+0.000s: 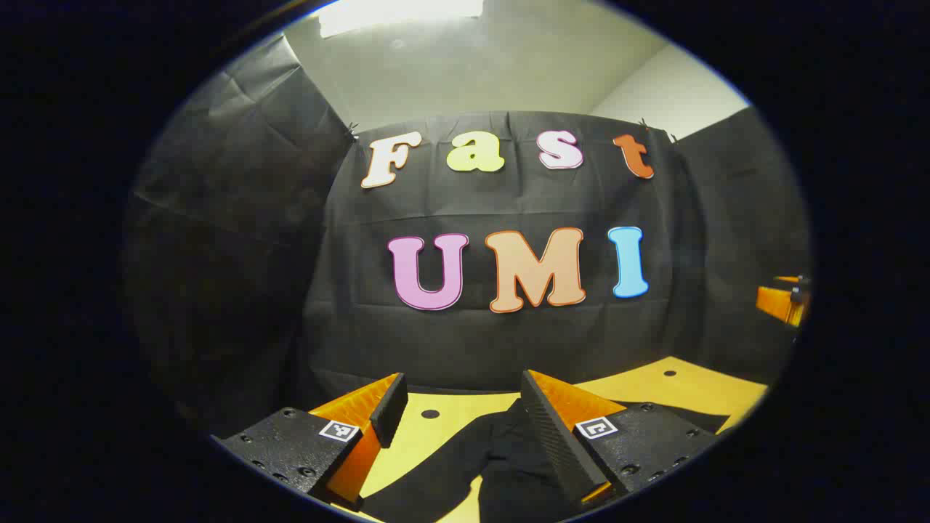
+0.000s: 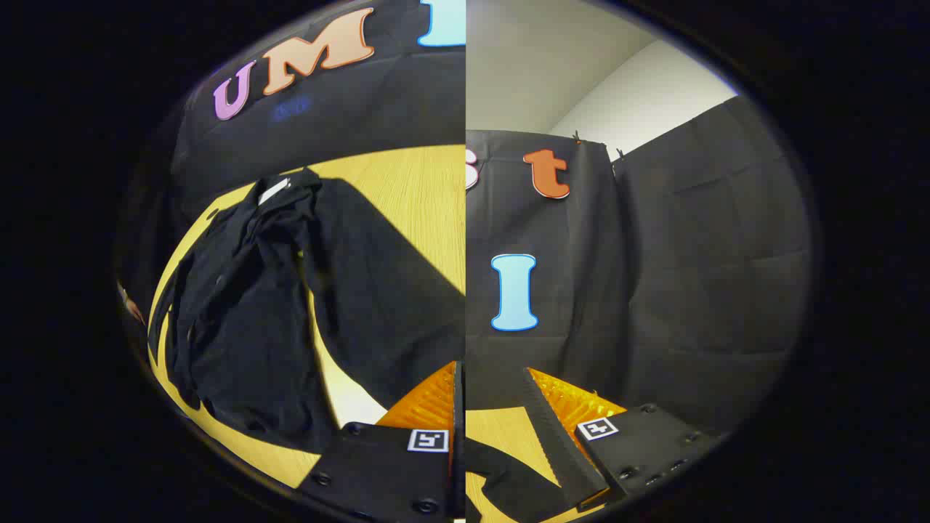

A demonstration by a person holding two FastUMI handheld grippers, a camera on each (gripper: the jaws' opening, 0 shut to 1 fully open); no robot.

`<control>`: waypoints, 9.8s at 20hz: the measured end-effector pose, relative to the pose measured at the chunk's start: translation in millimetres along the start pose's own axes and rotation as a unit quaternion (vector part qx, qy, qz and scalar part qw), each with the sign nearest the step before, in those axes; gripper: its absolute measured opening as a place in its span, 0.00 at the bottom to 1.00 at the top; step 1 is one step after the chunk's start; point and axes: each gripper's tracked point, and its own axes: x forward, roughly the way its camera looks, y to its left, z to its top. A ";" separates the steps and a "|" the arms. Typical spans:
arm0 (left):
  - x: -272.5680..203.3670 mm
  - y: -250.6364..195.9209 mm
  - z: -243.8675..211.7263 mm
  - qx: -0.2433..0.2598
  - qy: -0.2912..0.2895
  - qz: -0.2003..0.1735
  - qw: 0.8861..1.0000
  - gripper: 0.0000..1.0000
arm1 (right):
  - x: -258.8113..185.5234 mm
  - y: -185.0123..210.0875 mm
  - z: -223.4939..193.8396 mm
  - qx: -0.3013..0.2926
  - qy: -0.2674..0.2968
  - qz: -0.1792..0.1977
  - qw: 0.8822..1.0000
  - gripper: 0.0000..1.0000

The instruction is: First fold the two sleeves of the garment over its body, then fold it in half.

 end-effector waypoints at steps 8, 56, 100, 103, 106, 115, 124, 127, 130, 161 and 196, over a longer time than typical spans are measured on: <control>-1.6 -9.4 -6.5 -0.047 0.008 0.034 0.998 0.94 | 5.9 -16.5 -18.2 -0.009 0.031 0.010 0.999 0.49; -20.1 28.1 -21.9 0.058 0.041 0.096 0.993 0.94 | 11.1 -144.2 -168.4 -0.012 0.191 -0.092 0.977 0.50; -26.0 5.1 -48.5 0.029 0.070 0.092 0.993 0.94 | 30.2 -152.9 -384.5 0.045 0.455 -0.063 0.887 0.02; -26.0 9.1 -51.5 0.026 0.071 0.099 0.992 0.94 | 34.2 -149.2 -384.5 0.038 0.455 -0.053 0.888 0.36; -28.9 13.8 -55.0 0.018 0.074 0.105 0.992 0.94 | 35.6 -145.2 -385.8 0.031 0.454 -0.049 0.889 0.02; -32.3 25.5 -70.7 0.009 0.090 0.120 0.989 0.94 | 39.0 -141.0 -384.8 0.026 0.466 -0.039 0.883 0.02; -30.0 22.5 -77.4 0.009 0.098 0.113 0.989 0.94 | 38.4 -140.6 -383.3 0.028 0.471 -0.057 0.880 0.01; -29.4 28.0 -75.6 0.015 0.095 0.119 0.988 0.94 | 40.2 -140.5 -381.9 0.036 0.479 -0.064 0.875 0.02; -30.8 35.0 -74.8 0.024 0.096 0.125 0.987 0.94 | 40.5 -137.5 -378.5 0.045 0.484 -0.060 0.872 0.02; -72.3 82.2 -106.6 0.014 0.143 0.168 0.975 0.94 | 227.6 133.3 -186.7 -0.028 0.315 0.179 0.931 0.02; -129.7 150.4 -288.5 -0.070 0.294 0.252 0.919 0.96 | 258.7 419.8 -308.4 -0.129 0.358 0.357 0.853 0.01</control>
